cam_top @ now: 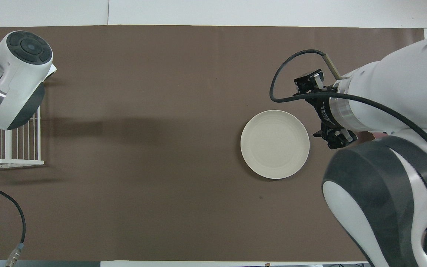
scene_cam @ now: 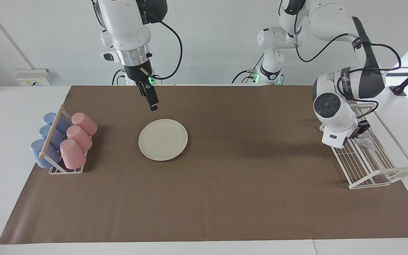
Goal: Wipe plate with sponge
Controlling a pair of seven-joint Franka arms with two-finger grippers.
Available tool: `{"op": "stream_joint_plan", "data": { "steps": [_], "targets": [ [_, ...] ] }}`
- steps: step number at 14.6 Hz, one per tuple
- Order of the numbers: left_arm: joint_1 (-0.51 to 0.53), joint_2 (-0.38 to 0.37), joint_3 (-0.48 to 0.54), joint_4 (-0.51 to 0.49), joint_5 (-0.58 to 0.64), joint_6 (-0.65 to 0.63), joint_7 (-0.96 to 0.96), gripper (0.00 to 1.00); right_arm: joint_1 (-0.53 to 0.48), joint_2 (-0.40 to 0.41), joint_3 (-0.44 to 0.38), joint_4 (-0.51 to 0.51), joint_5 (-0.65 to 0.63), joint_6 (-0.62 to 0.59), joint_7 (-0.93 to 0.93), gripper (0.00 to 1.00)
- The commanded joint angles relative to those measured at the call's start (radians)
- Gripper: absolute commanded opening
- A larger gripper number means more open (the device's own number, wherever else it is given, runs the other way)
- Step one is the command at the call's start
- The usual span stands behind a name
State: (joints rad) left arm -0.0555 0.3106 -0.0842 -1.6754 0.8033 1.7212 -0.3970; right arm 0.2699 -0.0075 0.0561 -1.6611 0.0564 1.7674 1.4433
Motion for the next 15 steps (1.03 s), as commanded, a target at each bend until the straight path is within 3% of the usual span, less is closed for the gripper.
{"op": "stream_joint_plan", "data": {
  "steps": [1,7,9,15],
  "targets": [
    [0.008,-0.027,-0.008,0.046,-0.036,-0.003,0.001,0.0,-0.002,-0.025,0.005,-0.029,0.028,0.033,0.063,1.0],
    [0.006,-0.036,-0.005,0.256,-0.528,-0.178,0.0,0.0,0.057,-0.005,0.01,-0.016,0.037,-0.026,0.089,1.0],
    [0.038,-0.073,0.004,0.261,-0.767,-0.183,0.0,0.0,0.066,0.093,0.01,0.108,0.026,-0.103,0.091,1.0],
    [0.121,-0.137,0.0,0.191,-1.223,-0.19,0.042,0.0,0.178,0.337,0.002,0.433,-0.003,-0.293,0.236,1.0]
  ]
}}
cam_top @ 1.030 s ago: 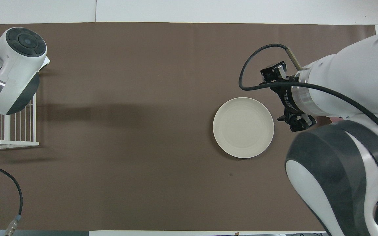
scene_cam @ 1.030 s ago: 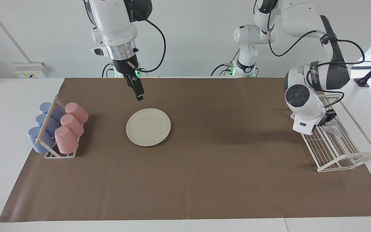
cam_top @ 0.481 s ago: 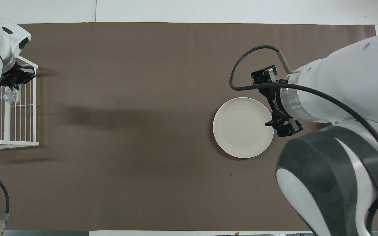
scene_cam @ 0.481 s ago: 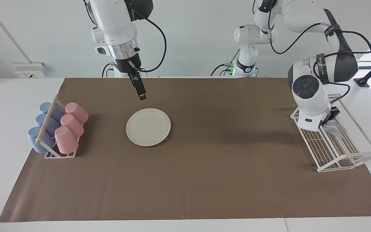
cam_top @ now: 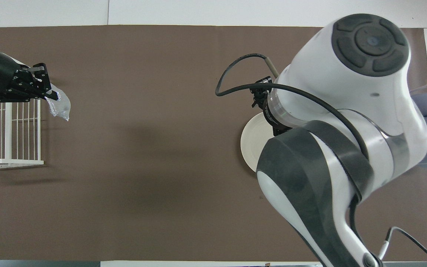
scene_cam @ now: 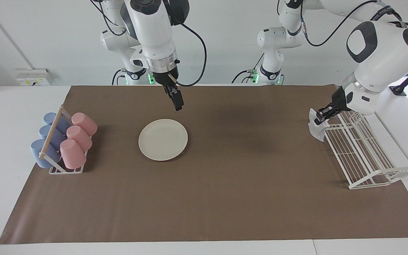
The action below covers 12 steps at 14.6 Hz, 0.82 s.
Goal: Wipe plate with sponge
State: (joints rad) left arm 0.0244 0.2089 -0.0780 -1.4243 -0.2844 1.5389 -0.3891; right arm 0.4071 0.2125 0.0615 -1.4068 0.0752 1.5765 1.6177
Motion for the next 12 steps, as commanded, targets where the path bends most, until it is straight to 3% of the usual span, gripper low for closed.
{"op": "stream_joint_plan", "data": {
  "steps": [1,4,7,12],
  "targets": [
    [0.052,-0.054,-0.005,-0.097,-0.207,-0.006,0.067,0.0,0.059,0.157,-0.005,0.236,-0.02,-0.128,0.099,1.0],
    [0.078,-0.147,-0.003,-0.284,-0.411,0.045,0.178,0.0,0.133,0.266,-0.02,0.385,-0.031,-0.151,0.2,1.0],
    [0.078,-0.299,-0.002,-0.593,-0.667,0.145,0.347,0.0,0.173,0.266,-0.016,0.39,-0.028,-0.132,0.226,1.0],
    [0.063,-0.315,-0.003,-0.729,-0.893,0.142,0.574,0.0,0.216,0.258,-0.006,0.365,-0.011,-0.04,0.228,1.0]
  ]
}}
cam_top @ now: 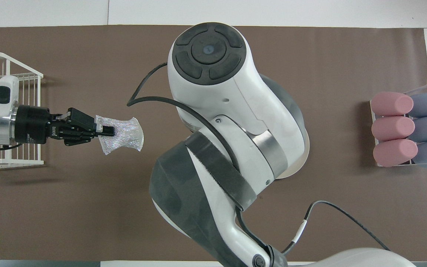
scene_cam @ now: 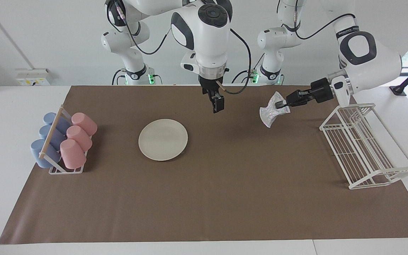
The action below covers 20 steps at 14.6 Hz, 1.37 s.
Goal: Wipe plate with sponge
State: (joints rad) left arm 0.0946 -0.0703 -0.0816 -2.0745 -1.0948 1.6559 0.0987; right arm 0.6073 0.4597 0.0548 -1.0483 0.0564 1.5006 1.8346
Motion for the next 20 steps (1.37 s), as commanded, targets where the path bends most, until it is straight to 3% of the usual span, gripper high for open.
{"op": "stream_joint_plan", "data": {
  "steps": [1,4,8,12,15,20],
  "targets": [
    [-0.009,-0.037,-0.001,-0.111,-0.108,0.024,0.151,0.0,0.008,0.008,0.002,-0.002,0.019,0.061,0.009,1.0],
    [-0.035,-0.043,-0.001,-0.18,-0.227,0.002,0.26,0.0,0.015,0.001,-0.001,-0.021,0.04,0.072,0.015,1.0],
    [-0.068,-0.048,-0.007,-0.239,-0.358,-0.01,0.343,0.0,0.019,-0.059,0.0,-0.145,0.071,0.125,0.037,1.0],
    [-0.087,-0.051,-0.007,-0.245,-0.376,-0.004,0.349,0.0,0.037,-0.082,0.002,-0.209,0.094,0.219,0.08,1.0],
    [-0.092,-0.051,-0.007,-0.245,-0.396,-0.002,0.355,0.0,0.068,-0.141,0.002,-0.343,0.097,0.309,0.12,1.0],
    [-0.101,-0.059,-0.007,-0.256,-0.405,-0.004,0.358,0.0,0.065,-0.141,0.002,-0.341,0.129,0.32,0.14,1.0]
  ]
}}
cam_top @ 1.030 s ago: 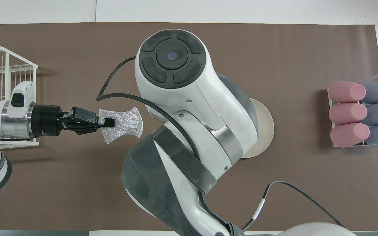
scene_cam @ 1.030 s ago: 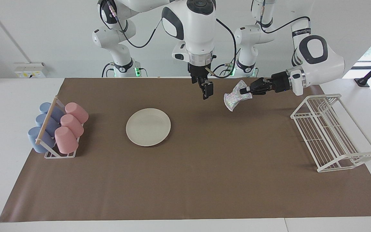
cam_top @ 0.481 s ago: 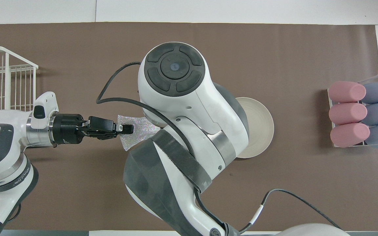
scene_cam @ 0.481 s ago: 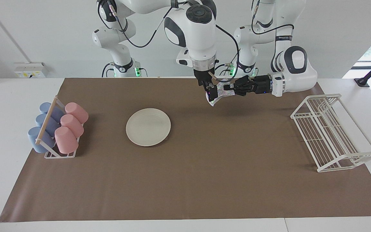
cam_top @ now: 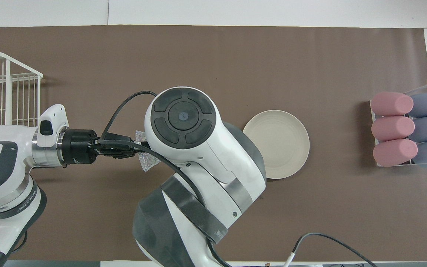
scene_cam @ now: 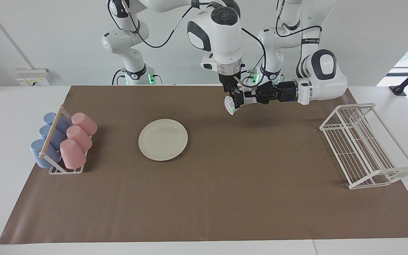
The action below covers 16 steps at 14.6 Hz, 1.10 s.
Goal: Wipe plate with sponge
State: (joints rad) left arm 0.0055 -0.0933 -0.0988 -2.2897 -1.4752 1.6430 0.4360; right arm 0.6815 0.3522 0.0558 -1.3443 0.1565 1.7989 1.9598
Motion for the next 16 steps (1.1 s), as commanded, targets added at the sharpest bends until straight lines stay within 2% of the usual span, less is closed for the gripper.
{"op": "stream_joint_plan", "data": {
  "steps": [1,2,3,4,6,7,16],
  "targets": [
    [-0.013,-0.037,0.011,-0.043,-0.024,0.011,0.027,0.0,-0.01,-0.033,0.001,-0.045,0.029,0.022,0.014,1.0],
    [-0.013,-0.04,0.011,-0.048,-0.023,0.009,0.03,0.0,-0.01,-0.033,0.001,-0.044,0.029,0.023,0.014,0.93],
    [-0.013,-0.043,0.011,-0.056,-0.023,0.009,0.035,0.0,-0.011,-0.032,0.001,-0.044,0.029,0.023,0.014,0.71],
    [-0.013,-0.045,0.011,-0.057,-0.023,0.009,0.038,0.0,-0.011,-0.032,0.001,-0.042,0.029,0.025,0.013,0.44],
    [-0.013,-0.048,0.011,-0.057,-0.023,0.009,0.038,0.0,-0.013,-0.03,-0.001,-0.041,0.029,0.026,0.008,0.23],
    [-0.013,-0.048,0.011,-0.059,-0.023,0.009,0.038,0.0,-0.016,-0.03,0.001,-0.041,0.029,0.028,0.007,0.0],
    [-0.013,-0.052,0.011,-0.068,-0.023,0.004,0.039,0.0,-0.017,-0.033,-0.001,-0.048,0.015,0.03,0.001,0.0]
  ]
}}
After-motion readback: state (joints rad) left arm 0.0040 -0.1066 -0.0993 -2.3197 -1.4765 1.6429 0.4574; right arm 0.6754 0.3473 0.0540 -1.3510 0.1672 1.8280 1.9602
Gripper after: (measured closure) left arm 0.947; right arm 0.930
